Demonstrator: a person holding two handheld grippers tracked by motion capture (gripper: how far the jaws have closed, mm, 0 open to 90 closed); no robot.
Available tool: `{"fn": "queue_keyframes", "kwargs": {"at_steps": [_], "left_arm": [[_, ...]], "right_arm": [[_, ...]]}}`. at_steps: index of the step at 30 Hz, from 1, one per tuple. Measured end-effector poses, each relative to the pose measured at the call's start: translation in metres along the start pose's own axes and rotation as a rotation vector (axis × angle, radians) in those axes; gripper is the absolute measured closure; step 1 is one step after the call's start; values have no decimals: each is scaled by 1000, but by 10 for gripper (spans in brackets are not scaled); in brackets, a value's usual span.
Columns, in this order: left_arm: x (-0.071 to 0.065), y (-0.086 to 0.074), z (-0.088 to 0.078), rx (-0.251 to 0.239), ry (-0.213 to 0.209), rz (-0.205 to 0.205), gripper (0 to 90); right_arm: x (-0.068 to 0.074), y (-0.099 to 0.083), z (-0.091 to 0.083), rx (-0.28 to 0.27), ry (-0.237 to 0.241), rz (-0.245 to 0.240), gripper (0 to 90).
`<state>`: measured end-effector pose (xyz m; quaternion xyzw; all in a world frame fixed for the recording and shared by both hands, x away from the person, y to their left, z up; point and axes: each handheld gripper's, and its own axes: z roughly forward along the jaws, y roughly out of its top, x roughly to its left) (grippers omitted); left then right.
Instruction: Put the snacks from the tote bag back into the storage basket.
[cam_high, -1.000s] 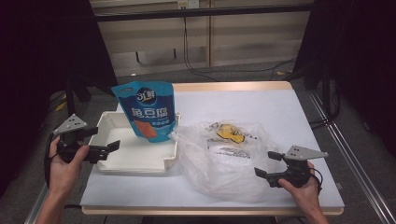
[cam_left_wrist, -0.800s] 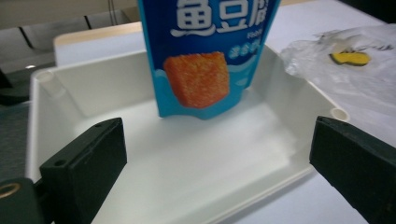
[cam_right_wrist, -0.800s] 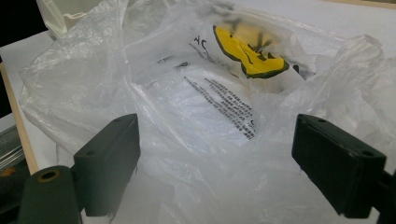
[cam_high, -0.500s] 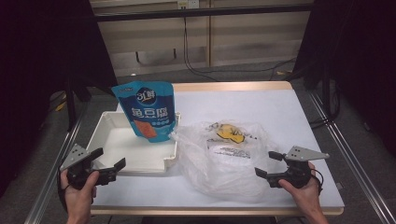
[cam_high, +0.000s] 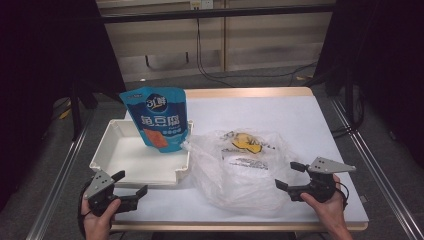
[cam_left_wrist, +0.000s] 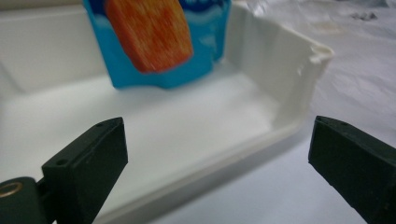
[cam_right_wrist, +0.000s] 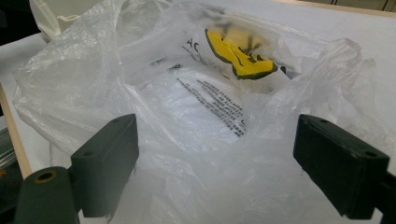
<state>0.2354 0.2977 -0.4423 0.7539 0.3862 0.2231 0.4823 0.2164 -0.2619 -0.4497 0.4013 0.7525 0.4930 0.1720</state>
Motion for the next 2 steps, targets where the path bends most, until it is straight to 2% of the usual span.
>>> {"fn": "queue_keyframes", "kwargs": {"at_steps": [1,2], "left_arm": [[1,0,2,15,-28,-2,45],[1,0,4,24,-39,5,45]], "right_arm": [[-1,0,0,3,0,2,141],[-1,-1,0,3,-5,5,141]]}}
